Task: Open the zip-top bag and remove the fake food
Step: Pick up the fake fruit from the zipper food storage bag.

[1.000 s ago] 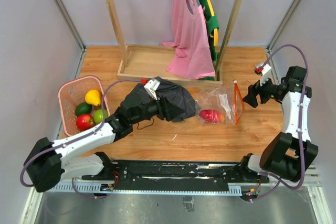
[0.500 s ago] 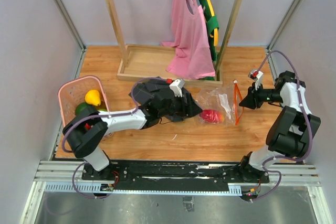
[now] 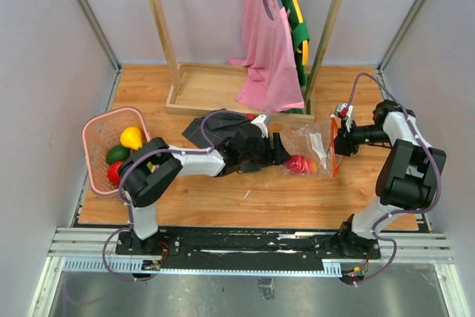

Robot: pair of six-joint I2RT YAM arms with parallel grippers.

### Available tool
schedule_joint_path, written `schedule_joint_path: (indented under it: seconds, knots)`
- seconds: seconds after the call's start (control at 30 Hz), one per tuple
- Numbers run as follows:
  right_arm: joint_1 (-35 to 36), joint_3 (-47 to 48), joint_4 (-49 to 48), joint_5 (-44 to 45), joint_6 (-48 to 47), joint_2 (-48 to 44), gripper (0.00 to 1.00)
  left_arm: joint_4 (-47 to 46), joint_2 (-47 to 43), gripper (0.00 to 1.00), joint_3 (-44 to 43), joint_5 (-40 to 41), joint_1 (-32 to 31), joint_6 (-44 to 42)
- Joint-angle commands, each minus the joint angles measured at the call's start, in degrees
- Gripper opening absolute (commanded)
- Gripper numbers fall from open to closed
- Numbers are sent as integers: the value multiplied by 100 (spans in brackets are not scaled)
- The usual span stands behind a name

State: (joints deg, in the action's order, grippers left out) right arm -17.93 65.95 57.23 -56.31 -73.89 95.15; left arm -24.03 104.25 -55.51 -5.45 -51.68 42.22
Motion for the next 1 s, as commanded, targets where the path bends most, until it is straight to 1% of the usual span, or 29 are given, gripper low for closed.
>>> schedule_joint_path:
  seconds: [0.0,0.13,0.17,0.23,0.27,0.33,0.4,0.53,0.7,0.87,0.97]
  knots:
    - [197,-16,-89,36,-884,59,31,198,275,68,-324,181,-61,-186]
    - [315,-20,-102,4,-1335,128,33,330,468,65,-461,226,-61,-325]
    - [372,-30,-113,36,-1419,149,33,363,516,61,-502,222,-56,-358]
    - [464,-73,-116,95,-1593,158,34,407,608,57,-576,176,-59,-399]
    - [503,-106,-116,95,-1702,142,35,423,652,51,-610,153,-53,-421]
    - [584,-193,-125,101,-1929,87,40,460,728,41,-656,131,-48,-466]
    - [678,-291,-145,124,-2085,43,45,485,797,35,-695,95,-36,-500]
    - [870,-357,-122,155,-2147,40,51,494,896,30,-747,-3,-10,-545]
    - [1100,-410,-107,280,-2069,56,54,476,995,29,-845,-162,-9,-552]
    - [1231,-444,65,454,-2075,21,63,429,1039,28,-860,-231,-9,-543]
    - [1354,-482,16,678,-1968,28,65,364,1085,28,-879,-316,-9,-525]
